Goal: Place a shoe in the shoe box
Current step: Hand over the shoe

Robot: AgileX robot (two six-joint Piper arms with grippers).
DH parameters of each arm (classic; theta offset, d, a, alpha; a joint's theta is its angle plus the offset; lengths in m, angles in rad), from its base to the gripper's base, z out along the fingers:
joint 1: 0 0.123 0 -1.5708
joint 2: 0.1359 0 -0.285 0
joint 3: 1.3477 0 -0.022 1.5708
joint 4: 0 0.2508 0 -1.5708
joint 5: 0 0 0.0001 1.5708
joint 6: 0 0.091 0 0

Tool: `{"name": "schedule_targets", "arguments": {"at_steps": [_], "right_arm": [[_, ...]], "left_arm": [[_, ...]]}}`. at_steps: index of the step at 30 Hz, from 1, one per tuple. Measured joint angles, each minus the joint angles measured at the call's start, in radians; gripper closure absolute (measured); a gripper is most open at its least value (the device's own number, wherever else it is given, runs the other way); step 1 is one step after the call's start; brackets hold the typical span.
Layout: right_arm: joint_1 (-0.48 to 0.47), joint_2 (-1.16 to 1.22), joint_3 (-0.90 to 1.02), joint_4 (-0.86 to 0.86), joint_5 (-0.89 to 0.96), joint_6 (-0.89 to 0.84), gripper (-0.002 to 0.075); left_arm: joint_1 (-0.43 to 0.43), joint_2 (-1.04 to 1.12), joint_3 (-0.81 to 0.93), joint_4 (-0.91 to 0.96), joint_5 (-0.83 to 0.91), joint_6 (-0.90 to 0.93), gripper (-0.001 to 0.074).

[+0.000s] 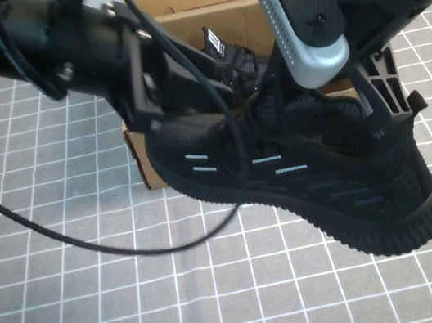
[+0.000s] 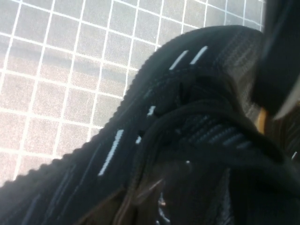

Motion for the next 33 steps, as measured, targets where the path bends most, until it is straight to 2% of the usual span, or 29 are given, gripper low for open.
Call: {"name": "schedule_targets", "arguments": {"at_steps": [11, 17, 26, 33], "right_arm": [[0.000, 0.000, 0.000, -0.002, 0.031, -0.074, 0.0732], [0.000, 0.000, 0.000, -0.020, 0.039, -0.087, 0.0732], [0.000, 0.000, 0.000, -0.082, 0.015, -0.087, 0.0732], [0.000, 0.000, 0.000, -0.097, 0.009, -0.069, 0.0732]], "left_arm": [[-0.125, 0.000, -0.001, 0.090, -0.003, 0.055, 0.0367], [-0.138, 0.000, -0.001, 0.105, -0.012, 0.049, 0.0298], [-0.145, -0.034, -0.001, 0.180, 0.000, -0.040, 0.0286], [-0.146, -0.054, -0.001, 0.189, 0.009, 0.046, 0.0284]]}}
